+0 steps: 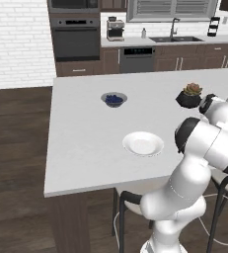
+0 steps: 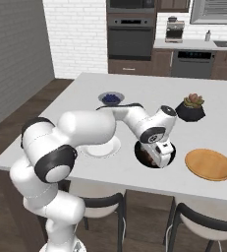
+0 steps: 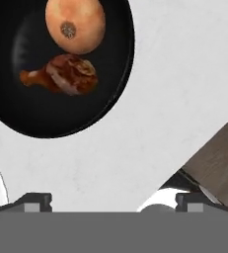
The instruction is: Pick the chicken drumstick and onion from their plates and place them in the bowl. Then put the bowl in the fridge.
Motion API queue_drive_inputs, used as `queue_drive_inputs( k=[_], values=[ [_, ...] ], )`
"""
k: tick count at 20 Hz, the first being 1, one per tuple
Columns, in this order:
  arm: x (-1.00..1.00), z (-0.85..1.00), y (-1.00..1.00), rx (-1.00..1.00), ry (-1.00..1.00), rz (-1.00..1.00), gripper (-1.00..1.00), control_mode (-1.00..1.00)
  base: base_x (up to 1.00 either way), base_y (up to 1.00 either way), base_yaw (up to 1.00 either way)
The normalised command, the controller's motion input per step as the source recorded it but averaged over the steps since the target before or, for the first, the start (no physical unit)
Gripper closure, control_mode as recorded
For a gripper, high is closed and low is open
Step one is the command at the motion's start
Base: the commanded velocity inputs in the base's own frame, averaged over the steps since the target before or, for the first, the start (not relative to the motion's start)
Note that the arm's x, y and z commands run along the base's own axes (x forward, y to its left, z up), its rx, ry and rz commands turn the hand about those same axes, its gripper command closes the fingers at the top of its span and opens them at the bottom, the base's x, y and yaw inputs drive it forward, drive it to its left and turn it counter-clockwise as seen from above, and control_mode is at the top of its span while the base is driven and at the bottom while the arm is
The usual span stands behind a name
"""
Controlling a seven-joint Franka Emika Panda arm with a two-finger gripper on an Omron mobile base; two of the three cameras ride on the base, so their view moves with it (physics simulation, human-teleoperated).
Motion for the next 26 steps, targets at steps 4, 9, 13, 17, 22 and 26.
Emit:
queue_drive_inputs(
  k=[4,9,13,17,22,26],
  values=[
    [0.00,0.00,-0.28,0.28,0.14,-0.66,-1.00,-1.00,0.00,0.00,0.00],
    [0.00,-0.15,-0.32,0.21,0.02,-0.23,-1.00,-1.00,0.00,0.00,0.00],
    [0.24,-0.39,-0.01,0.01,0.00,0.00,-1.00,-1.00,0.00,0.00,0.00],
    [0.49,-0.49,0.00,0.00,0.02,0.00,-1.00,-1.00,0.00,0.00,0.00],
    [0.59,-0.23,0.00,0.00,0.04,0.00,-1.00,-1.00,0.00,0.00,0.00],
    [0.14,-0.36,0.00,0.00,0.01,0.00,-1.00,-1.00,0.00,0.00,0.00]
  ],
)
